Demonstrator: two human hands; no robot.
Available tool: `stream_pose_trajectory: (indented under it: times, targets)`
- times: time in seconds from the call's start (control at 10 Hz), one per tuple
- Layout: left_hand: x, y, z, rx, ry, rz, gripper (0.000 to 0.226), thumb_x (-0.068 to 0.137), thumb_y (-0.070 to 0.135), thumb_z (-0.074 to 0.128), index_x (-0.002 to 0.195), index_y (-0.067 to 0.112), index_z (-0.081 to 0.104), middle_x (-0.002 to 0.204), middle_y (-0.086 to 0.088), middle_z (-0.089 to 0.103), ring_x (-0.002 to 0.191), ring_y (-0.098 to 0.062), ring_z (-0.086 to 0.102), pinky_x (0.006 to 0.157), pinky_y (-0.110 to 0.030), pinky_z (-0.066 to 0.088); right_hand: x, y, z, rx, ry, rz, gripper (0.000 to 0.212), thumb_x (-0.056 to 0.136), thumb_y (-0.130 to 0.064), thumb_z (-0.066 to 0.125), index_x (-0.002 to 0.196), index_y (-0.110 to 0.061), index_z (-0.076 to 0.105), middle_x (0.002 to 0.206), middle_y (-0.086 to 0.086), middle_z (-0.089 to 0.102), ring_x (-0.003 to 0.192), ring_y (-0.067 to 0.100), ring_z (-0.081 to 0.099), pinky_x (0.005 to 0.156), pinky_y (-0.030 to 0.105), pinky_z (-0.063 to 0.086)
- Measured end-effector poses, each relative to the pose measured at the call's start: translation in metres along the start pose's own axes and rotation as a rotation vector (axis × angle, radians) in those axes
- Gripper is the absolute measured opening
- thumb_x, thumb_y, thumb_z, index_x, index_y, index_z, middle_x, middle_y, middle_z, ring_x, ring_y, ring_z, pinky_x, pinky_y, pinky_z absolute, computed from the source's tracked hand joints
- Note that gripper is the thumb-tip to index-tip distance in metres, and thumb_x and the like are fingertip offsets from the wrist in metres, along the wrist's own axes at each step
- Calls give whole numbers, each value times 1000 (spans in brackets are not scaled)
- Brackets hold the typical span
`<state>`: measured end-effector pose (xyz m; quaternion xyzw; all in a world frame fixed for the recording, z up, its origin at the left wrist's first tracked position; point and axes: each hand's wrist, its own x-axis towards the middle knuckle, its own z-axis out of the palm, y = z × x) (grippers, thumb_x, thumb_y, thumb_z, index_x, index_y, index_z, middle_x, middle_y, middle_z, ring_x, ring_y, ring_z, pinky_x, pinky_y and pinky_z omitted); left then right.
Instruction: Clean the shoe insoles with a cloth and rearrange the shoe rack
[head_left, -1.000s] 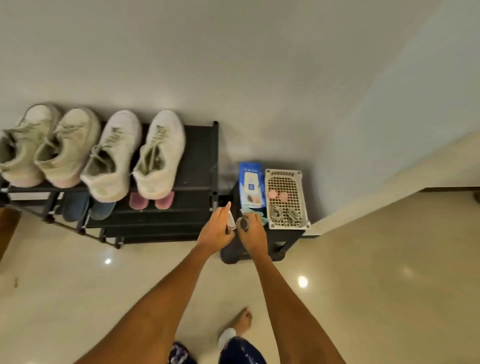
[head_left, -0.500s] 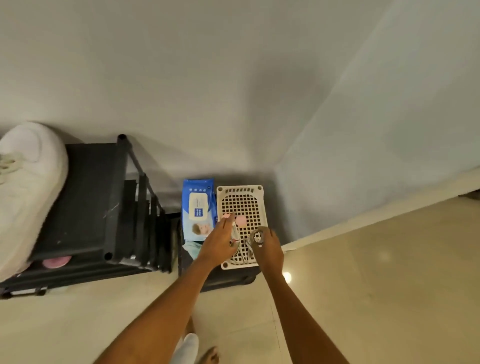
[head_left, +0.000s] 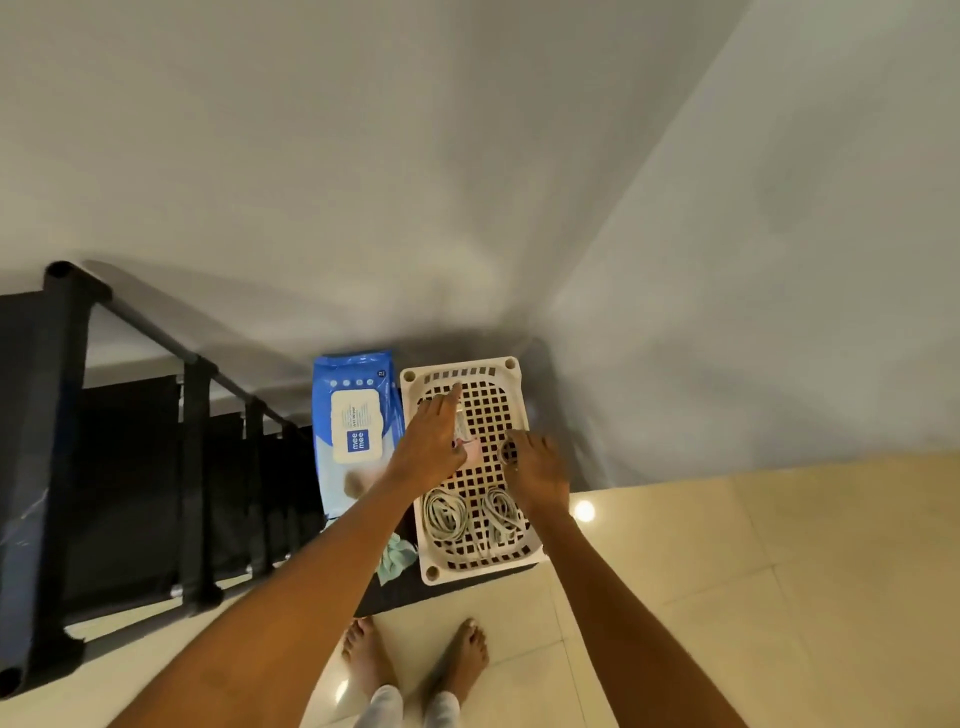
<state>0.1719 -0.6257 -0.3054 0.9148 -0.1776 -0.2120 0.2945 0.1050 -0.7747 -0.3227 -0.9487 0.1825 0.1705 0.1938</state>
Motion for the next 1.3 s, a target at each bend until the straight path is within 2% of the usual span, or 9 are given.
stream_pose_trajectory:
  times: [0.1,0.2,0.3,0.4,0.6,0.8,1.0,1.1,1.3]
  targets:
    - [7,-2,0,9,27,-10,84,87,16,62,151,13,8,154,-9,22,143,-23,19,107,-37,35,1,3,-4,45,-47,-25,59,88,-31,61,140,-24,34,148,0,33,136,22,30,108,41,36]
    - [10,-2,0,1,46,-24,83,86,16,63,151,14,10,154,-8,23,144,-23,17,109,-38,34,6,1,-5,252,112,-9,50,89,-32,58,135,-23,41,142,2,40,130,22,40,105,44,41]
    - [13,-1,2,-8,81,12,82,85,17,65,150,11,15,151,-10,30,143,-25,22,111,-40,33,17,-24,-5,565,146,4,33,93,-30,54,124,-19,52,124,3,57,113,20,56,95,39,50]
    - [15,1,4,-38,109,1,80,84,18,67,148,8,20,149,-13,32,142,-27,23,111,-41,33,31,-56,-8,701,-33,60,35,93,-32,54,125,-16,53,123,5,62,110,21,60,95,34,49]
    - [12,-18,11,-13,160,-115,81,85,31,66,148,11,20,152,-9,26,139,-26,27,107,-38,36,59,-65,0,673,-124,77,25,89,-17,63,112,-8,62,113,7,67,105,21,62,94,29,48]
    - [2,-29,12,55,215,-76,52,92,18,54,139,6,38,137,-12,45,125,-25,41,99,-33,41,70,-67,4,484,-114,-36,21,89,1,53,104,-2,69,110,15,66,101,27,61,97,33,46]
    - [-8,-34,9,33,250,-17,41,95,13,49,134,3,46,134,-15,48,124,-27,43,103,-33,37,66,-72,12,269,18,-122,21,90,-10,57,108,-11,68,116,9,64,109,23,55,97,27,40]
    - [-20,-34,6,41,235,-16,40,97,15,45,135,3,45,136,-15,47,127,-26,42,108,-33,31,52,-77,10,271,102,-80,26,93,-13,54,117,-12,63,126,8,58,120,22,48,103,28,35]
    - [-51,-31,-3,85,208,-88,45,99,23,41,141,9,37,145,-9,39,135,-22,33,114,-32,25,-10,-91,3,341,152,-59,27,96,-21,49,122,-14,57,128,5,53,121,18,46,90,20,34]
